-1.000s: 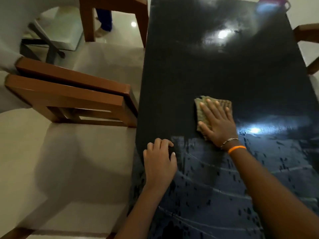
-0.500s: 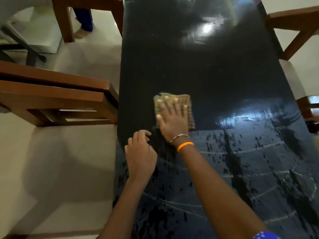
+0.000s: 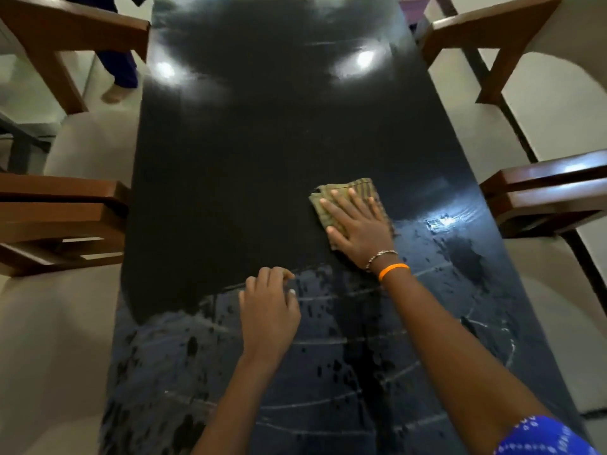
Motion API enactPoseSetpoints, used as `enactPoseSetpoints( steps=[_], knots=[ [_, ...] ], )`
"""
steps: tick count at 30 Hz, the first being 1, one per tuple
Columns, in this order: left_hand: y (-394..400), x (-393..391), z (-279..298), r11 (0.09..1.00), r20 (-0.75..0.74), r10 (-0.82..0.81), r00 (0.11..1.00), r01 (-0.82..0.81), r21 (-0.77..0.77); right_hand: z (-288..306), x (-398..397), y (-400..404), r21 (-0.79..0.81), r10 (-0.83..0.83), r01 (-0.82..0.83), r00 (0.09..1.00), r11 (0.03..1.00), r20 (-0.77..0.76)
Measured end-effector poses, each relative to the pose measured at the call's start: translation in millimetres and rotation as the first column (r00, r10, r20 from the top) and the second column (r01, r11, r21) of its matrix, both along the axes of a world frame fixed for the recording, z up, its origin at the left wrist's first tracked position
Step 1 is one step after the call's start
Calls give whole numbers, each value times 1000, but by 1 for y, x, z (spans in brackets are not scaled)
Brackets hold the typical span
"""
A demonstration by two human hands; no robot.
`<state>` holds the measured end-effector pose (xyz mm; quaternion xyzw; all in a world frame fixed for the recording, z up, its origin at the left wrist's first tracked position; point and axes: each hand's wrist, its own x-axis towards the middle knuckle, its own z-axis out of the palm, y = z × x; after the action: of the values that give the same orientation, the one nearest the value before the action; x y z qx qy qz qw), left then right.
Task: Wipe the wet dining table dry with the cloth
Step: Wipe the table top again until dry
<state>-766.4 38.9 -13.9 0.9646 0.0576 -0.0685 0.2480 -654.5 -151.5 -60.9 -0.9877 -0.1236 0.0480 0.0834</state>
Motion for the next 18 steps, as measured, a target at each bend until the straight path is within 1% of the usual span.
enactPoseSetpoints(
  steps=[4,7,9,12,14,18],
  knots=[
    [-54,12,-4,993,-12,-112,994,112,31,1,9,-108,-18,-234,233,972,972,-20],
    [-79,23,-10,983,-16,-164,986,165,77,2,13,-164,-10,-352,352,936,936,-3],
    [-90,29,-12,977,-11,-190,982,190,94,0,16,-176,-10,-380,380,925,925,14],
    [-110,38,-13,966,-16,-238,971,238,104,-2,34,-179,-3,-378,378,925,926,36],
    [-121,39,-13,948,-45,-267,963,271,169,-2,57,-181,5,-380,380,924,925,30],
    [-134,43,-9,902,-90,-266,960,281,328,-2,102,-185,44,-380,380,925,924,-2]
  ],
)
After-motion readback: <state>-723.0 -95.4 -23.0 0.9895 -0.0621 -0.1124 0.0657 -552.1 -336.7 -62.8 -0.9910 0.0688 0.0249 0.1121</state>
